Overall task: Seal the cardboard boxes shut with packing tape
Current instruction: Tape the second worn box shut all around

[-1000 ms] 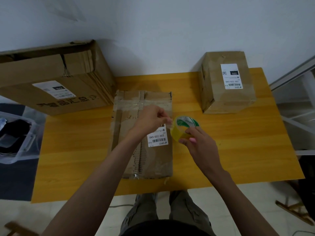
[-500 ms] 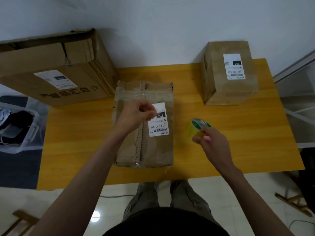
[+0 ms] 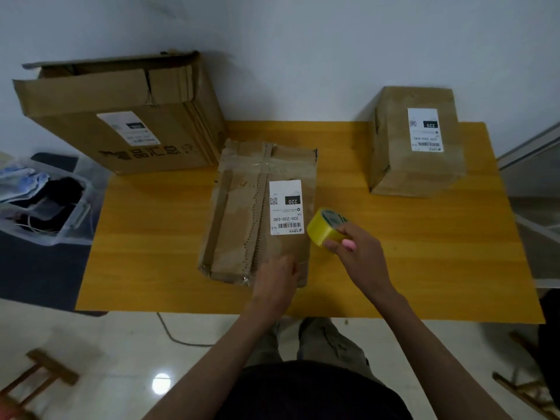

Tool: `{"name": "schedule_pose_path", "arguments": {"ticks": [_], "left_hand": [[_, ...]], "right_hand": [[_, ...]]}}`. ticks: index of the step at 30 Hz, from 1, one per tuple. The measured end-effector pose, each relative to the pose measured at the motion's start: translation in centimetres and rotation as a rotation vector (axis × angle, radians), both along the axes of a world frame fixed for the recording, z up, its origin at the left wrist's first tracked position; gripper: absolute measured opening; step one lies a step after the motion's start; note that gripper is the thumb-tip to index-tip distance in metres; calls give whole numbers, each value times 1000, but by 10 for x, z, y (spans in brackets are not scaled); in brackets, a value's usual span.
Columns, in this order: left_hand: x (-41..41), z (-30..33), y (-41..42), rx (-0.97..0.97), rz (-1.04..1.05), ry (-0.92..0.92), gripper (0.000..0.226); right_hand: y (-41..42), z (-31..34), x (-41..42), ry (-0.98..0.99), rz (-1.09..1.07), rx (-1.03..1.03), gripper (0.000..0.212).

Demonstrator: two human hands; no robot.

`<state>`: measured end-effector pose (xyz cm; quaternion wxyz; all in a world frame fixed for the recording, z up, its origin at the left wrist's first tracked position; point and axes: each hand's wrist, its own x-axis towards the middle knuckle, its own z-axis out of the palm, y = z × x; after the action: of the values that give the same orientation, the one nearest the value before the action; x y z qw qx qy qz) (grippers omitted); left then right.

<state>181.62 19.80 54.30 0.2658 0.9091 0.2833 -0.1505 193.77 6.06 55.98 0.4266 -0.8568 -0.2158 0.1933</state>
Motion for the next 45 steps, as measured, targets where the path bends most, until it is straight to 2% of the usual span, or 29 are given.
{"name": "schedule_pose_path", "arguments": {"ticks": [2,3,5,6,7,10,11,14,16,19,21,25,30,35,45], "left_hand": [[-1,-2,-2,57,-20,33,12],[-2,-3,-1,62,4,30,25],[-2,-2,10,14,77,15,67],[-1,0,17,-14,110,-7,78],[2,4,25,-60,146,-51,79],[14,21,42,-281,299,-334,45],[19,28,44,-353,310,-412,41],[31,41,39,-441,169,-480,47],[35,46,31,-429,175,-512,45],[33,48,21,-251,202,-629,37],[29,48,15,-158,169,-669,39],[23,50,5,-73,120,-715,40],[23,59,26,-200,253,-714,26],[27,76,55,-393,246,-615,21],[32,78,75,-419,132,-523,19]], "right_hand": [[0,0,-2,2,20,30,41],[0,2,-3,1,28,47,40],[1,4,-6,-2,36,92,37],[2,5,-8,-5,41,110,36],[2,5,-9,-9,45,124,36],[4,8,-14,-15,59,166,31],[6,9,-16,-9,63,182,29],[8,12,-20,13,71,234,26],[9,13,-22,39,49,250,20],[8,15,-24,92,-26,288,17],[8,17,-26,129,-69,331,13],[9,21,-28,179,-102,368,14],[13,26,-33,183,-91,363,19],[13,30,-29,180,-39,336,14],[12,32,-22,87,34,296,21]]}}
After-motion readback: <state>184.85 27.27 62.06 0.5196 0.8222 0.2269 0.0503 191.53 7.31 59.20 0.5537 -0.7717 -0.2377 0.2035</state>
